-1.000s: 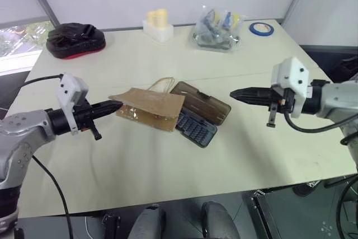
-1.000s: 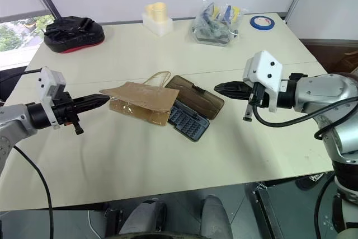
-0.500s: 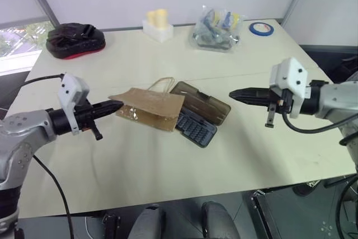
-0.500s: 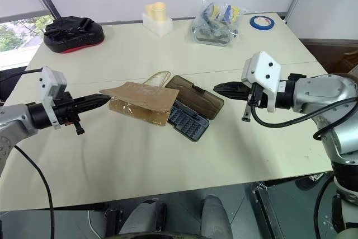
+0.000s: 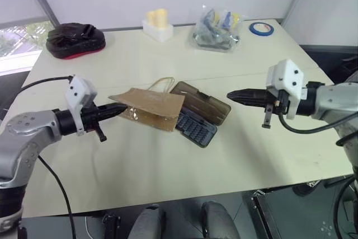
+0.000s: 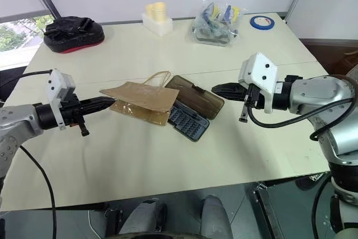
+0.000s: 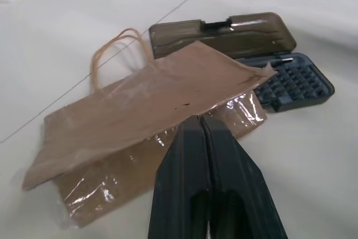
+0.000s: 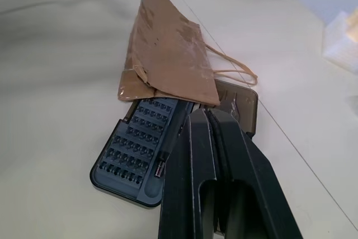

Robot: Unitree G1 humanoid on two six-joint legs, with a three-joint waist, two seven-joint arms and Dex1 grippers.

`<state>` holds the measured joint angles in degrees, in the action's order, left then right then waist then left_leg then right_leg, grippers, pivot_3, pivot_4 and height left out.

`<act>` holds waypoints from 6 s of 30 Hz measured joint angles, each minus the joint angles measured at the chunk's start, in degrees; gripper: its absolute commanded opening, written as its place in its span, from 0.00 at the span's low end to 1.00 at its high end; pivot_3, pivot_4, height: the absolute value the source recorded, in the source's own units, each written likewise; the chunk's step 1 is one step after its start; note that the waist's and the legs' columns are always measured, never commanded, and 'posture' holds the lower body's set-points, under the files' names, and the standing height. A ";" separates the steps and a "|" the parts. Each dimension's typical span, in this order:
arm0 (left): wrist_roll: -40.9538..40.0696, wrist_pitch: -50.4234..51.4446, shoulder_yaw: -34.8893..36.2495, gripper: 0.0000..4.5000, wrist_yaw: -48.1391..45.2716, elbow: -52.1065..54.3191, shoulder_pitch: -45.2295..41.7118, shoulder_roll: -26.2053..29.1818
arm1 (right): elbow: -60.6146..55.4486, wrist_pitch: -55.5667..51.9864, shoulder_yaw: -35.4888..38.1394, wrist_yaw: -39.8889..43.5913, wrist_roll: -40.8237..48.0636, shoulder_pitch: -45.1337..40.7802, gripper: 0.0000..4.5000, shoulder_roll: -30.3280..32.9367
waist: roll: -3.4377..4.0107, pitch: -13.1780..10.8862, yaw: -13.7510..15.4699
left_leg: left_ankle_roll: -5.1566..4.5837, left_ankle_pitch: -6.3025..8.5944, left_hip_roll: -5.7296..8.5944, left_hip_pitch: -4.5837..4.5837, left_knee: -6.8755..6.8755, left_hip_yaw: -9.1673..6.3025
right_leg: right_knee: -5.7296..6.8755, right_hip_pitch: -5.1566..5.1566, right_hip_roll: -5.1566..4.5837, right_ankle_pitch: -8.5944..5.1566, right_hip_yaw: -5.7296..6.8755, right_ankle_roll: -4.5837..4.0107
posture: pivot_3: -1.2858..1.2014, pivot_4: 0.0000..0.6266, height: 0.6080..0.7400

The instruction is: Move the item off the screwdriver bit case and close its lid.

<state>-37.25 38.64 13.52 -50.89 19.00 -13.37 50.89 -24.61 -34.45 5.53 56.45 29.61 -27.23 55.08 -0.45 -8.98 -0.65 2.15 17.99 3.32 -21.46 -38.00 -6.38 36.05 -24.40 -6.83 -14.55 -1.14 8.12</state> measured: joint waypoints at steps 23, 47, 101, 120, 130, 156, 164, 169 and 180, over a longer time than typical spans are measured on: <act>35.61 -50.16 -23.53 0.99 -8.84 -48.49 -28.15 -10.73 | -3.34 0.34 -0.35 -4.78 -1.17 1.98 0.00 -2.06 | -0.11 -0.07 -0.04 | 0.10 -0.06 0.09 -0.09 -0.09 0.22 | 0.02 -0.05 0.00 0.01 0.07 0.03 | 0.52 0.24 1.00; 23.69 -37.89 -18.41 0.99 -24.85 -39.43 -23.82 -8.54 | -7.71 -1.70 1.65 -7.79 0.21 5.64 0.00 -2.19 | -0.19 -0.12 -0.22 | 0.06 -0.04 0.07 -0.09 -0.18 0.16 | 0.13 -0.05 0.01 0.02 0.09 0.04 | 0.52 0.24 1.00; 43.53 -24.69 -0.32 0.01 34.74 -36.38 -0.92 -10.56 | -5.08 0.70 -5.69 -7.64 -1.35 1.57 0.00 -7.01 | -0.20 -0.12 -0.01 | 0.08 -0.05 0.03 -0.03 -0.13 0.03 | 0.20 -0.13 -0.01 0.02 0.02 0.03 | 0.52 0.24 1.00; 38.61 -19.31 5.70 0.97 35.53 -32.95 3.58 -10.16 | -1.94 2.65 -8.76 -5.36 -3.20 -0.96 0.00 -9.14 | -0.23 -0.11 0.06 | 0.10 -0.05 0.04 -0.03 -0.12 -0.02 | 0.18 -0.11 -0.07 0.02 0.04 0.03 | 0.52 0.24 1.00; 34.05 -18.89 2.45 0.99 29.95 -21.09 0.13 -13.31 | -1.94 2.64 -8.75 -5.36 -3.61 -0.95 0.00 -9.14 | -0.23 -0.11 0.12 | 0.12 -0.06 0.05 -0.05 -0.13 0.00 | 0.17 -0.10 -0.09 0.02 0.03 0.03 | 0.52 0.24 1.00; 16.64 -14.04 -12.56 1.00 4.41 -11.83 -7.97 -17.15 | 18.83 -4.53 -11.04 -18.82 -15.61 -5.80 0.98 -18.15 | -0.23 -0.11 -0.18 | 0.15 -0.08 0.08 -0.04 -0.12 0.07 | 0.15 -0.13 -0.05 0.02 0.01 0.03 | 0.52 0.24 1.00; 18.06 -15.63 -12.81 1.00 4.35 -12.10 -8.03 -17.27 | 26.79 -8.59 -14.54 -21.77 -20.50 -9.24 0.98 -20.75 | -0.23 -0.11 -0.12 | 0.16 -0.09 0.10 -0.07 -0.12 0.06 | 0.13 -0.13 -0.06 0.02 0.00 0.03 | 0.52 0.24 1.00; 18.12 -15.72 -12.79 1.00 4.90 -11.95 -7.10 -17.44 | 31.04 -10.60 -15.79 -21.95 -22.49 -10.00 0.98 -20.82 | -0.22 -0.11 -0.33 | 0.16 -0.09 0.10 -0.06 -0.11 0.07 | 0.14 -0.14 -0.06 0.02 0.00 0.03 | 0.52 0.24 1.00; 18.49 -15.73 -12.81 1.00 6.15 -10.71 -5.04 -17.62 | 36.69 -11.27 -15.70 -21.88 -23.49 -12.66 0.71 -21.38 | -0.22 -0.11 -0.28 | 0.16 -0.09 0.10 -0.06 -0.11 0.07 | 0.14 -0.13 -0.06 0.02 0.00 0.03 | 0.52 0.24 1.00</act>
<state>-18.76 22.91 0.71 -44.74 8.29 -18.42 33.27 12.08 -45.72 -10.17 34.57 6.11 -39.89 33.70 -0.67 -9.08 -0.93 2.31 17.91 3.42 -21.52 -38.12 -6.31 36.18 -24.53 -6.89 -14.53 -1.14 8.15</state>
